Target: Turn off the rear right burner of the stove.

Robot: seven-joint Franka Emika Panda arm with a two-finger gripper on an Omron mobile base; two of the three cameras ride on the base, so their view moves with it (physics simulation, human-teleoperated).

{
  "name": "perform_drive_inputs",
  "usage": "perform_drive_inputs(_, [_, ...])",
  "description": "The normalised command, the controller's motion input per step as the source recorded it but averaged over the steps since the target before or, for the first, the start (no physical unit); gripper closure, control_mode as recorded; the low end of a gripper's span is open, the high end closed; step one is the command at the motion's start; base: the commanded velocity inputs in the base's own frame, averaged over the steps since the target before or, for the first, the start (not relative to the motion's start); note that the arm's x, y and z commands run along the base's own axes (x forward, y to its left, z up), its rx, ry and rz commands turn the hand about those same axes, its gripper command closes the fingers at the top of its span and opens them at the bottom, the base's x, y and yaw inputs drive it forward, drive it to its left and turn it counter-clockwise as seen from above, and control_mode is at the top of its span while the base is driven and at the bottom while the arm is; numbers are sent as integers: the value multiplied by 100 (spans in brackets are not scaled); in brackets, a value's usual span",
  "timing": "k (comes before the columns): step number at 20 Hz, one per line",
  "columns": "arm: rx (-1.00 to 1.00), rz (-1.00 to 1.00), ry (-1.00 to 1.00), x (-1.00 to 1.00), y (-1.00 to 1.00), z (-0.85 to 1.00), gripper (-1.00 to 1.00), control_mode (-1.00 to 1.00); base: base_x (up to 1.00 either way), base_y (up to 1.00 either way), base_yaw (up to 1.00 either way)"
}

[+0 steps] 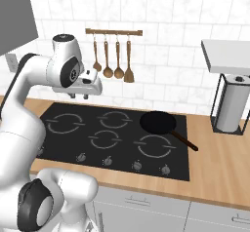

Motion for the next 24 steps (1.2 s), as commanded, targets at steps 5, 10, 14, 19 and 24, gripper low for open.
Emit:
perform_drive_inputs(5, [0,0,0,0,0,-2,-100,-100,0,0,0])
perform_drive_inputs(10, [0,0,0,0,0,0,-100,-100,0,0,0])
perform_drive_inputs(14, [0,0,0,0,0,0,-100,-100,0,0,0])
perform_drive_inputs(19, [0,0,3,0,0,-9,-100,-100,0,0,0])
perform_drive_inputs(24, [0,0,6,-2,-1,-21,-100,-100,0,0,0])
